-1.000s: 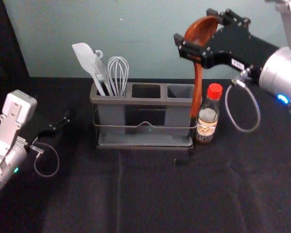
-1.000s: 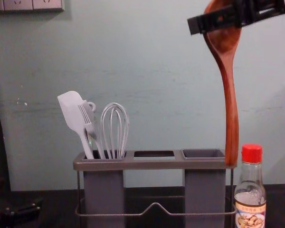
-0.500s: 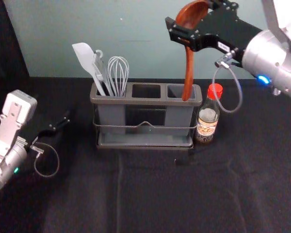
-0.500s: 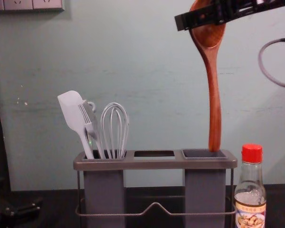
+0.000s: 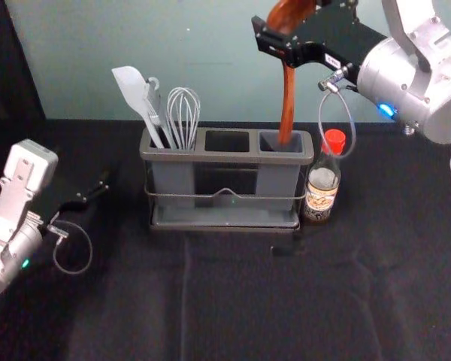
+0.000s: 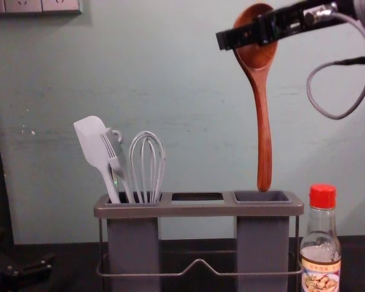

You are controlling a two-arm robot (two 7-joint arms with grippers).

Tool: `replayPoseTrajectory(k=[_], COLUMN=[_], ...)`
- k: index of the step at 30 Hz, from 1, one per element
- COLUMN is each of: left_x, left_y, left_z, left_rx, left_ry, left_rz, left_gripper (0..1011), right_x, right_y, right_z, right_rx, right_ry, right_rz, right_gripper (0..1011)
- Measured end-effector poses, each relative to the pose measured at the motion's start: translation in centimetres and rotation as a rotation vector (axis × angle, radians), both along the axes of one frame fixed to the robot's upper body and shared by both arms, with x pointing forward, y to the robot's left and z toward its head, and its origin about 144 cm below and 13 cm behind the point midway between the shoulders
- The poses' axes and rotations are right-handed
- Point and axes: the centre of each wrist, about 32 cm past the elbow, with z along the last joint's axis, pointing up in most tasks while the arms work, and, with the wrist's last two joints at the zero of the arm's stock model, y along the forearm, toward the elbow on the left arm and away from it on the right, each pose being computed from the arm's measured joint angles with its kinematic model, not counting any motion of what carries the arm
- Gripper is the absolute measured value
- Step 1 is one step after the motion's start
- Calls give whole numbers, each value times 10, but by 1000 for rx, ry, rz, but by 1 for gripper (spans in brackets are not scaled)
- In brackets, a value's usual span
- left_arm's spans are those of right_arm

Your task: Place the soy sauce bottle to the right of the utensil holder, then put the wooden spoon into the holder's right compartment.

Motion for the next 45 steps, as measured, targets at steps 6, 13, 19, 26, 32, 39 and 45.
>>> replayPoseTrajectory(k=[6,13,19,26,32,39,45], left_x=[0,0,0,0,0,0,0], left_y=[0,0,0,0,0,0,0], left_z=[0,0,0,0,0,0,0], left_rx=[0,0,0,0,0,0,0], left_ry=[0,0,0,0,0,0,0], left_rz=[0,0,0,0,0,0,0], left_gripper=[1000,1000,1000,1000,1000,1000,1000], right_x=[12,31,43,48,46,43,41], right_y=[-2,-5,-5,-3,0,1,0], right_z=[-6,-18,-34,-45,-56,-68,-75], right_rx=[7,9,0,-6,-12,-16,-16], right_ry=[10,23,55,82,97,112,126], right_rz=[-15,-28,-28,-16,-5,5,11], right_gripper=[841,841,841,841,841,841,841])
